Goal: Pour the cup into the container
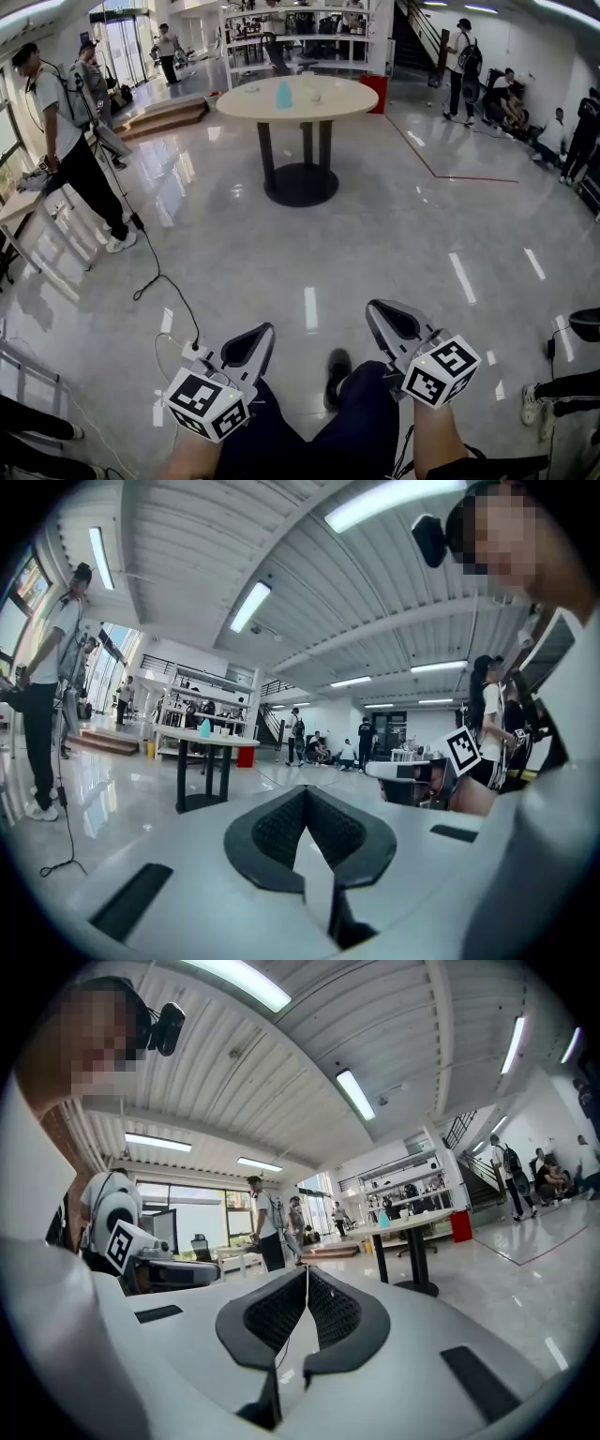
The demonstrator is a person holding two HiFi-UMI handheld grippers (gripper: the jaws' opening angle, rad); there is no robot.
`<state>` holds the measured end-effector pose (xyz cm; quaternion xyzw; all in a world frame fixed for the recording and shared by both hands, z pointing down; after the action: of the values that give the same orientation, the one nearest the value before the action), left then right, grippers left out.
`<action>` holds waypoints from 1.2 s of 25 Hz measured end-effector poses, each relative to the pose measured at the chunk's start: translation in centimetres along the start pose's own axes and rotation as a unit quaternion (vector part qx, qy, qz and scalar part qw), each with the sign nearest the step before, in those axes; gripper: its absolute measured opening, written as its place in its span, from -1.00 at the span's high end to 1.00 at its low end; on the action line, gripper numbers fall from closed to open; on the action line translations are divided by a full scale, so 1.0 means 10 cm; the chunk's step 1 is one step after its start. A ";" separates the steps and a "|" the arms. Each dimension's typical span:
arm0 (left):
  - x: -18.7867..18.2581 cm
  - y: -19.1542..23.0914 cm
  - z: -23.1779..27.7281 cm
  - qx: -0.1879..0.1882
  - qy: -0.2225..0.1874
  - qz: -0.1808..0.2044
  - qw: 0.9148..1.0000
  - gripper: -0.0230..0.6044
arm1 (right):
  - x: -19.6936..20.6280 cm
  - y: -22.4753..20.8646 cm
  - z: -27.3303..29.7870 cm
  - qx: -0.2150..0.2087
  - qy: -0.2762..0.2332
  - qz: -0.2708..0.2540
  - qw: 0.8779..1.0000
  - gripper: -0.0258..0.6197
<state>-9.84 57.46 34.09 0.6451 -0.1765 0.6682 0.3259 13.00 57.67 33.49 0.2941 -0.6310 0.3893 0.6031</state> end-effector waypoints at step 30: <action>0.15 -0.36 -1.84 -0.020 -0.034 -0.024 0.999 0.95 | -0.10 1.56 -0.78 0.035 -0.006 -0.025 0.999 0.91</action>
<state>-21.10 72.47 32.98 0.6647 -0.1858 0.6342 0.3484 4.12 72.30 30.11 0.3332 -0.6132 0.3937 0.5983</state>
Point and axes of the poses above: the fingertips, and each gripper's own axes: z forward along the fingers, y to its left, x out of its underside, the point moved 5 cm from there along -z, backward along the fingers, and after that the axes turned 2 degrees about -z, right-handed, at the moved point
